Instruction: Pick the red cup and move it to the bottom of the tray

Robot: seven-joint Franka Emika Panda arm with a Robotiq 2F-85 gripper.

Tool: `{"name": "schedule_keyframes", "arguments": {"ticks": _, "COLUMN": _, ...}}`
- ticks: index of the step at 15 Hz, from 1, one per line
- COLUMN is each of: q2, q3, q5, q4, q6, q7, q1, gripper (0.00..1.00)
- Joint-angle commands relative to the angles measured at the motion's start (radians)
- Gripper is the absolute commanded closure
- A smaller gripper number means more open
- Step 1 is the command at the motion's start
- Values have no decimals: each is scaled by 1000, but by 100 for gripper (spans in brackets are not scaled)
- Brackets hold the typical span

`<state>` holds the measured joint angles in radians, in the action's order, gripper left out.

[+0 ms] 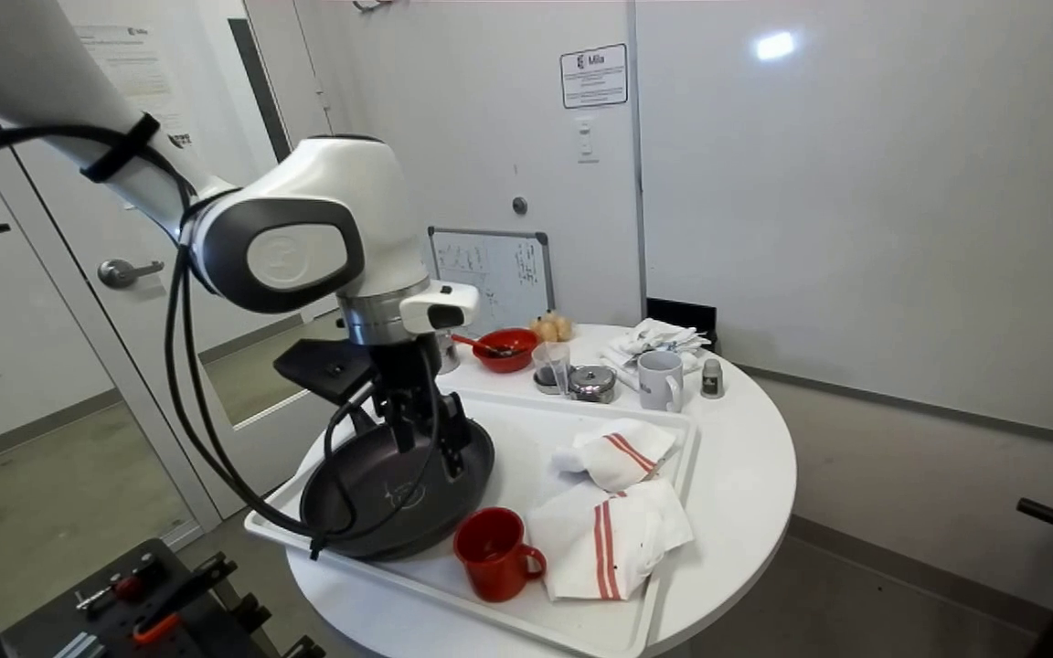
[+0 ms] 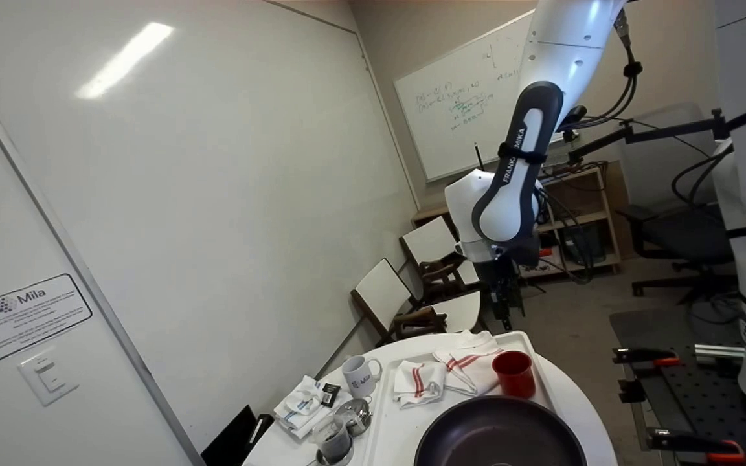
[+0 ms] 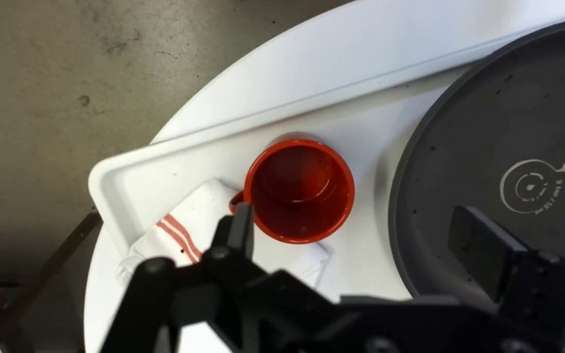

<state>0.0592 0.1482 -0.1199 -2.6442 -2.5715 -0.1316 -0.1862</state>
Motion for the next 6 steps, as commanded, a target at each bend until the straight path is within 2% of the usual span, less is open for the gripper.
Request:
{"name": "schedule_keyframes", "arguments": {"ticks": 1, "q2": 22, "q3": 1, "q5": -18, "q4": -9, "q6": 12, "q7": 1, "q1": 12, "gripper": 0}}
{"name": "schedule_keyframes", "arguments": {"ticks": 6, "q2": 25, "q3": 3, "q5": -20, "q4": -13, "q6": 13, "q7": 1, "q1": 15, "gripper": 0}}
